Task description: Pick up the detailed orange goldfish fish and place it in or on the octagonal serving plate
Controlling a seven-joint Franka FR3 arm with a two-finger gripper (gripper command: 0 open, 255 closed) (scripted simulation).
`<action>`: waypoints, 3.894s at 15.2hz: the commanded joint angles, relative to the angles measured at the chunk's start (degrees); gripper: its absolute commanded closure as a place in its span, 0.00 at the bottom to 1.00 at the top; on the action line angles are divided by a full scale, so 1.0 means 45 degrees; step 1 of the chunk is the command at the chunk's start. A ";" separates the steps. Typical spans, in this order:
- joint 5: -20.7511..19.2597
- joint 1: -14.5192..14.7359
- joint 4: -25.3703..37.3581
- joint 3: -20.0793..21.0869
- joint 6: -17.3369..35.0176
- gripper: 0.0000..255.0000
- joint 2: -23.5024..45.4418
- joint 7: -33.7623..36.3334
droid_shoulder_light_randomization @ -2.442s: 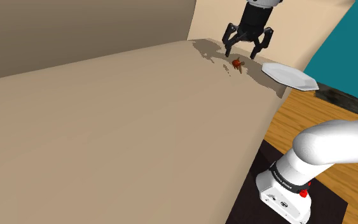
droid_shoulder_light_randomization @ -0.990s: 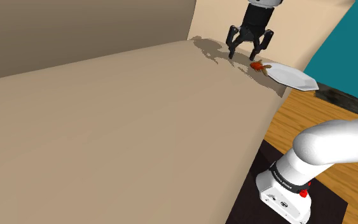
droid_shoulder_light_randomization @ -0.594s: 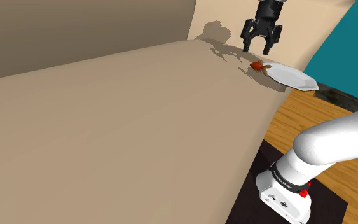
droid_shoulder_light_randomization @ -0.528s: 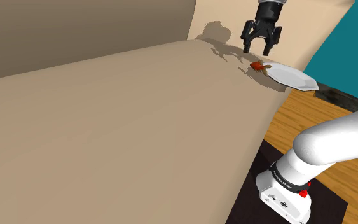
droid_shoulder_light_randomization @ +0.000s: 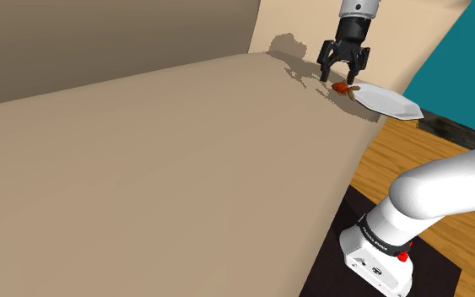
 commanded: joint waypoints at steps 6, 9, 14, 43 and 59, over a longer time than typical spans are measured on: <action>-0.0014 -0.0014 -0.0088 -0.0013 0.0001 1.00 -0.0014 -0.0017; -0.0013 -0.0014 -0.0135 -0.0012 0.0024 1.00 -0.0039 -0.0020; -0.0020 -0.0017 -0.0184 -0.0020 0.0047 1.00 -0.0064 -0.0035; -0.1501 -0.0620 0.1472 -0.1834 -0.3085 1.00 -0.1349 -0.2120; -0.1582 -0.0672 -0.1012 -0.1838 -0.1315 1.00 -0.2061 -0.2198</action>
